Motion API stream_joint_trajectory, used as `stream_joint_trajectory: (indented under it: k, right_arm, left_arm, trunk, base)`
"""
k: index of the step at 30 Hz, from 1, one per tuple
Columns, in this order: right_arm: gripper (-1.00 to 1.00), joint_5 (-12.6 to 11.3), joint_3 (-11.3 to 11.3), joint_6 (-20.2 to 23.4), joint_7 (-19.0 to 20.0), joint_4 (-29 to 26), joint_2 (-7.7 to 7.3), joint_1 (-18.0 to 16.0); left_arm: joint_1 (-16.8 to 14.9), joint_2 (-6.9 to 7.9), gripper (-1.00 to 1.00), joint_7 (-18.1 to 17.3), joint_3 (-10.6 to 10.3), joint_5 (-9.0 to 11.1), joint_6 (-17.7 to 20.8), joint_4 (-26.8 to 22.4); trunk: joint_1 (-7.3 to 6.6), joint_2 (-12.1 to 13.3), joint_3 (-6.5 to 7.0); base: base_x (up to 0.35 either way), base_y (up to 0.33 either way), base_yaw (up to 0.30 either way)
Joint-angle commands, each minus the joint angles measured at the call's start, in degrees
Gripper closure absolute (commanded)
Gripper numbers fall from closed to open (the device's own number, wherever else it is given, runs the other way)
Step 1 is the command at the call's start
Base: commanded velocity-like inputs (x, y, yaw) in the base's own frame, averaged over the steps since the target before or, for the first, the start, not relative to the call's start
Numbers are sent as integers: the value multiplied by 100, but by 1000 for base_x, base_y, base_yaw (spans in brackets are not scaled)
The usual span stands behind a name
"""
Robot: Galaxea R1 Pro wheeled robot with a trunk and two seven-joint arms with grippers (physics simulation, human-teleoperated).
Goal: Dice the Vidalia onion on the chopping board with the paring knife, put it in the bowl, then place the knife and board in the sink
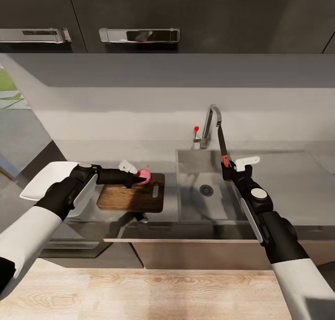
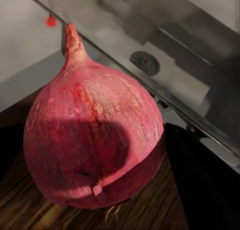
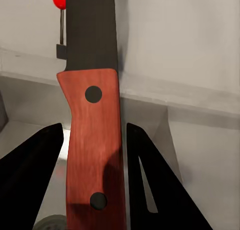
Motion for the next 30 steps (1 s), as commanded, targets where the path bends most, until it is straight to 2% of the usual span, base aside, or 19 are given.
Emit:
stream_joint_trajectory:
  k: [1, 6, 11, 15, 24, 30]
  right_arm:
    - [100, 6, 16, 37, -31, -8, -6, -6]
    - [100, 6, 16, 37, -31, -8, -6, -7]
    - [100, 6, 16, 37, -31, -8, -6, -4]
    - [100, 6, 16, 37, -31, -8, -6, -5]
    - [100, 6, 16, 37, -31, -5, -6, -7]
    - [100, 6, 16, 37, -31, 0, -6, -8]
  left_arm:
    - [-8, 1, 100, 5, -18, 51, 43, -2]
    - [-7, -8, 100, 16, -18, 51, 33, 12]
    - [-6, 6, 100, 16, -9, 51, 9, 346]
    - [-6, 123, 100, 7, 112, 51, 2, 461]
    - [-8, 256, 100, -42, 293, 51, 11, 480]
    - [-6, 283, 100, -47, 421, 51, 18, 459]
  trunk:
    - [3, -11, -10]
    - [3, -11, -10]
    - [3, -11, -10]
    - [3, -11, -10]
    - [3, -11, -10]
    - [3, -11, -10]
  base:
    - [0, 2, 0]
    - [0, 0, 0]
    - [0, 0, 0]
    - [0, 0, 0]
    - [0, 0, 0]
    - [0, 0, 0]
